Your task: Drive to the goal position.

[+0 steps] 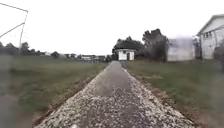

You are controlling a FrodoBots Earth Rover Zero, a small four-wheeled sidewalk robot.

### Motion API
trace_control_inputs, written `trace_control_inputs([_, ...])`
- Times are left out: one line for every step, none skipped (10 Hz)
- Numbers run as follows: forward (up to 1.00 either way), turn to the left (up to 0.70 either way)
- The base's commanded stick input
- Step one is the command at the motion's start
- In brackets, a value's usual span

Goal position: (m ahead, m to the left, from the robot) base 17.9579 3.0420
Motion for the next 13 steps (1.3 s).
trace_control_inputs([0.70, 0.00])
trace_control_inputs([0.70, 0.00])
trace_control_inputs([0.70, 0.00])
trace_control_inputs([0.70, 0.00])
trace_control_inputs([0.70, 0.00])
trace_control_inputs([0.70, 0.00])
trace_control_inputs([0.70, 0.00])
trace_control_inputs([0.70, 0.00])
trace_control_inputs([0.70, -0.11])
trace_control_inputs([0.70, -0.22])
trace_control_inputs([0.70, -0.10])
trace_control_inputs([0.70, -0.04])
trace_control_inputs([0.70, 0.00])
